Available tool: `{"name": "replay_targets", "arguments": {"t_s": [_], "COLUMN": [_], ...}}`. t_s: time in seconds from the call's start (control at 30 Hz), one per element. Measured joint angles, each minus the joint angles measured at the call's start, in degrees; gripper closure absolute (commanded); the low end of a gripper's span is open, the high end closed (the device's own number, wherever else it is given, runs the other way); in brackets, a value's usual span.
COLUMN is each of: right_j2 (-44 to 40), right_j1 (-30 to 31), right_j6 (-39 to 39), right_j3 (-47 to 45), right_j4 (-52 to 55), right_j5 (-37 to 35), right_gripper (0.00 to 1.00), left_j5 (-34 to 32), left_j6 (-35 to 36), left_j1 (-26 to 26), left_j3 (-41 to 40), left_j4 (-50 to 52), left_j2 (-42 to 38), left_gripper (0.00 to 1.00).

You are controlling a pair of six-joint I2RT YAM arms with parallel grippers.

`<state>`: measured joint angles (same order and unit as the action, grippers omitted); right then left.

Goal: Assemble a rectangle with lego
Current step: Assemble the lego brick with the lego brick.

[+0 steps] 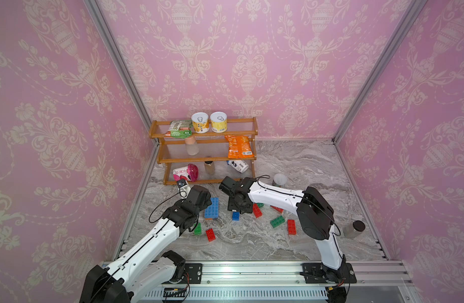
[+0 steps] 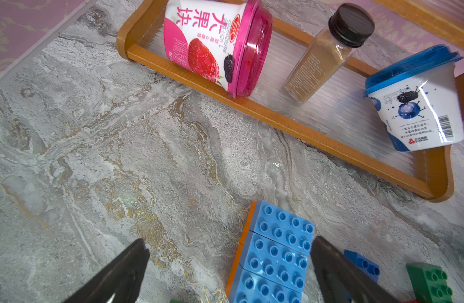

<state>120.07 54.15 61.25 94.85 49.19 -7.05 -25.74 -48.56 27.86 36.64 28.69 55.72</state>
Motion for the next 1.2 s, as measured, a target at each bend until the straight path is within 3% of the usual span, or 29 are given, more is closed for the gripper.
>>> {"name": "replay_targets", "arguments": {"t_s": [0.5, 1.2], "right_j2": [-1.75, -2.64], "right_j1": [1.14, 2.64], "right_j6": [-2.21, -1.05], "right_j3": [-3.19, -5.90], "right_j4": [-3.10, -7.23], "right_j5": [-3.21, -6.47], "right_gripper": [0.97, 1.00], "left_j5": [0.00, 0.46], "left_j6": [0.00, 0.00], "left_j1": [0.00, 0.00], "left_j3": [0.00, 0.00], "left_j4": [0.00, 0.00], "left_j2": [0.00, 0.00], "left_gripper": [0.01, 0.01]}}
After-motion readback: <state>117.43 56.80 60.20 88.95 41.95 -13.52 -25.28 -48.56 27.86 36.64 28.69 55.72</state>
